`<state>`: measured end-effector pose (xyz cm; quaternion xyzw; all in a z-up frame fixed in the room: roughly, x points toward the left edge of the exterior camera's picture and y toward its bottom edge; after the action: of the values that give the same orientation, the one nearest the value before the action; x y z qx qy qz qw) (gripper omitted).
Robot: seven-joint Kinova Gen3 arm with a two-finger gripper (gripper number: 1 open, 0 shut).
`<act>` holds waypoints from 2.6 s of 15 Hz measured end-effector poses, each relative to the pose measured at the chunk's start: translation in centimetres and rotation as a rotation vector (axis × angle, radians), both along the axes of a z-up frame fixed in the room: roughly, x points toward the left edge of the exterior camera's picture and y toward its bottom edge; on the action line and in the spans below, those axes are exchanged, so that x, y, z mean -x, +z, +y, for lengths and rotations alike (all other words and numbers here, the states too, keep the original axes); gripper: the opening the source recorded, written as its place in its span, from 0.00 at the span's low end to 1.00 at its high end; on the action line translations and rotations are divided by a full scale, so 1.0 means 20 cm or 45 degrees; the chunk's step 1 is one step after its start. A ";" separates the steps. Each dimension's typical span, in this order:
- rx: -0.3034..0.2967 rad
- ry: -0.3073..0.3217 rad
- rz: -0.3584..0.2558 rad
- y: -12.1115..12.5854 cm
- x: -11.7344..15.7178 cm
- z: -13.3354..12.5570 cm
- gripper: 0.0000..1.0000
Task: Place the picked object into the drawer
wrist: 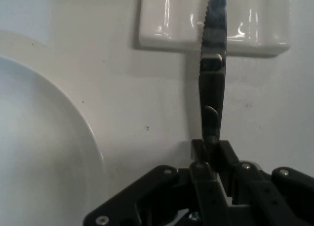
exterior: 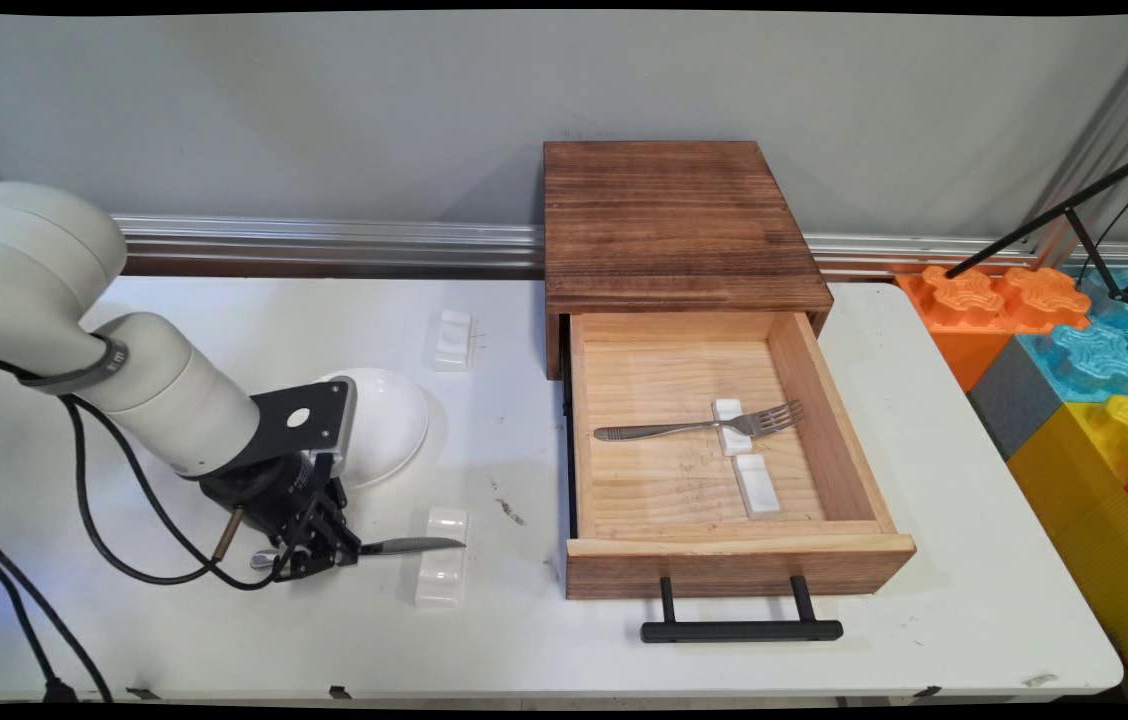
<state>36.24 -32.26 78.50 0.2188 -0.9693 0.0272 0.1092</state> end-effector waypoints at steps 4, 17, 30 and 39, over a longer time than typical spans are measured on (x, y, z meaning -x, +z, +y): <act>-0.003 -0.013 0.027 0.04 0.01 -0.01 0.00; 0.032 -0.070 0.191 0.44 0.12 -0.20 0.00; 0.127 -0.126 0.318 0.88 0.64 -0.52 0.00; 0.105 -0.107 0.262 0.92 1.18 -0.68 0.00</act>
<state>12.68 -45.77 96.84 0.1750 -0.9593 0.0399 0.2182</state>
